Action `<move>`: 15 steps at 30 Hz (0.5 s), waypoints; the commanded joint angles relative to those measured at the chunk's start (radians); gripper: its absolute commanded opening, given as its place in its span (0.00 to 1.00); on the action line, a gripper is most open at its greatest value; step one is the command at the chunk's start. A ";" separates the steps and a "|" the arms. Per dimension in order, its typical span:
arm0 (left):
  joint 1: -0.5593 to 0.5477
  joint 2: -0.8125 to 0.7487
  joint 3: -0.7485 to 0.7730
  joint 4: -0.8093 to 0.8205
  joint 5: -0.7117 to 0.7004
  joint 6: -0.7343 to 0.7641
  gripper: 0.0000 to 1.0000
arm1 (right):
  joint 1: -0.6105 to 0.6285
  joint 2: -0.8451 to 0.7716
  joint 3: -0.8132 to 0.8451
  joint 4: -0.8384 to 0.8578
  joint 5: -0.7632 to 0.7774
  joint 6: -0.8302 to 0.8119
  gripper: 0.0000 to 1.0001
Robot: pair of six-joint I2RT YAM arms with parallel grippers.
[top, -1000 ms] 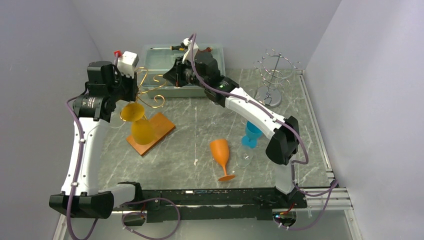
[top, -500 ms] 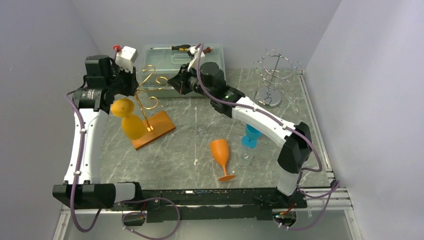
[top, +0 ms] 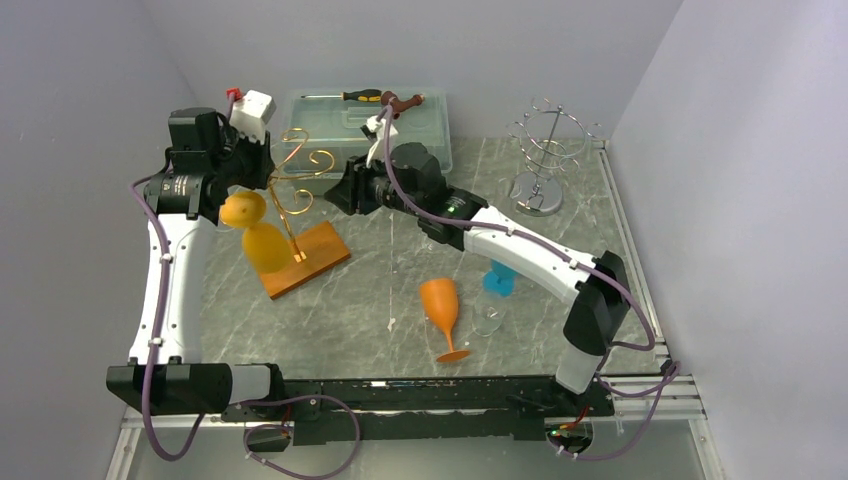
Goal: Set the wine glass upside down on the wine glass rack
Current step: Adjust the wine rack at the center of the board.
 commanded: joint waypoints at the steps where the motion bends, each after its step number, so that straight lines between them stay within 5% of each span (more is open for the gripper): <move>1: 0.003 -0.026 0.000 -0.043 0.019 0.059 0.13 | -0.024 -0.042 0.063 -0.017 0.028 -0.029 0.48; 7: 0.003 -0.043 0.018 -0.068 0.050 0.056 0.18 | -0.057 -0.045 0.125 -0.035 0.005 -0.047 0.57; 15: 0.003 -0.050 0.049 -0.065 0.041 0.023 0.44 | -0.079 0.058 0.249 -0.082 -0.041 -0.030 0.57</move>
